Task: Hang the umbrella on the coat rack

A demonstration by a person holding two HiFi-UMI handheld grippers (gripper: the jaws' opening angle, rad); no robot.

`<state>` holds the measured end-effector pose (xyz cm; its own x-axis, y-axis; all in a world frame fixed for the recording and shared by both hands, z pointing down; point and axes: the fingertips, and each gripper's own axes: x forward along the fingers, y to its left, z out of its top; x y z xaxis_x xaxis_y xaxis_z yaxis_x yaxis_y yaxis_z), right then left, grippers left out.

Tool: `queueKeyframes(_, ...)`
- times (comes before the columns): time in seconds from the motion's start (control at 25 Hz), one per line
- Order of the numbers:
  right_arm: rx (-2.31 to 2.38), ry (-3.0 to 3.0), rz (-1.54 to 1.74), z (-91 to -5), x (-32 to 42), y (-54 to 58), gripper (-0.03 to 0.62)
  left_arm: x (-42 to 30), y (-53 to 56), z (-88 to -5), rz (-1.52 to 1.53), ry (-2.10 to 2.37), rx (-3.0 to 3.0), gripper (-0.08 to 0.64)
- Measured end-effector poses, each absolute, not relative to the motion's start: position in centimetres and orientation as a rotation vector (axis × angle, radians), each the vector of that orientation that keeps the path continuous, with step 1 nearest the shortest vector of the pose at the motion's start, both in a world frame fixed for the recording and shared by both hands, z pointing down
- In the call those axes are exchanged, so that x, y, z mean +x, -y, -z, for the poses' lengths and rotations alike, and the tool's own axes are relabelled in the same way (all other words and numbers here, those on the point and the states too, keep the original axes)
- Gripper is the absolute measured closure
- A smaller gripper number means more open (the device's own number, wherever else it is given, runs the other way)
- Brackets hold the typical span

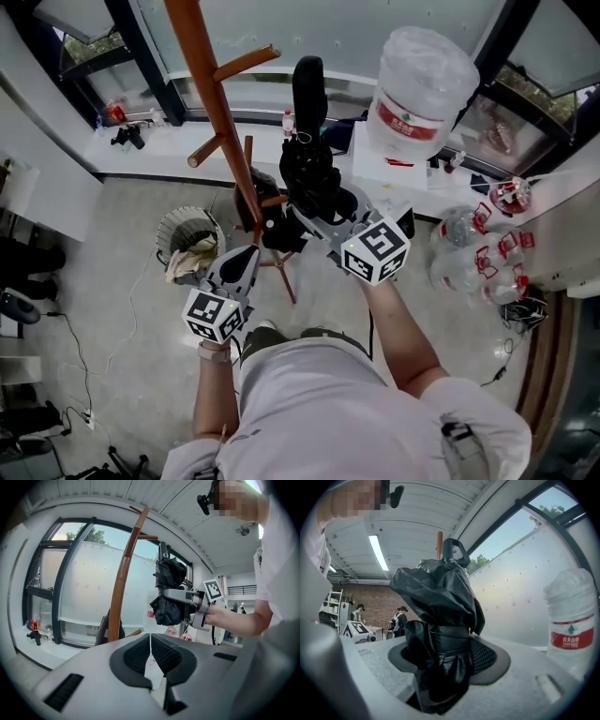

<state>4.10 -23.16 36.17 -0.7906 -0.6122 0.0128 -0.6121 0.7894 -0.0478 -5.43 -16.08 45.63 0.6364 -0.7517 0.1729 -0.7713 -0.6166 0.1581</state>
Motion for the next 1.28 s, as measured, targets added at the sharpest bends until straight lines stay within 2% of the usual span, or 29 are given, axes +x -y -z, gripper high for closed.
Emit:
queueKeyframes(0.52,-0.95,-2.956,-0.014,-32.0,1.7,23.8,0.325,-6.4,16.6,-44.2,-0.156,1.227,2.671,0.557)
queueKeyframes(1.28,-0.895,-2.994,0.026,-33.6,-1.3,24.3,0.325,-8.9,16.3,-45.1,-0.143,1.275,2.622,0.557)
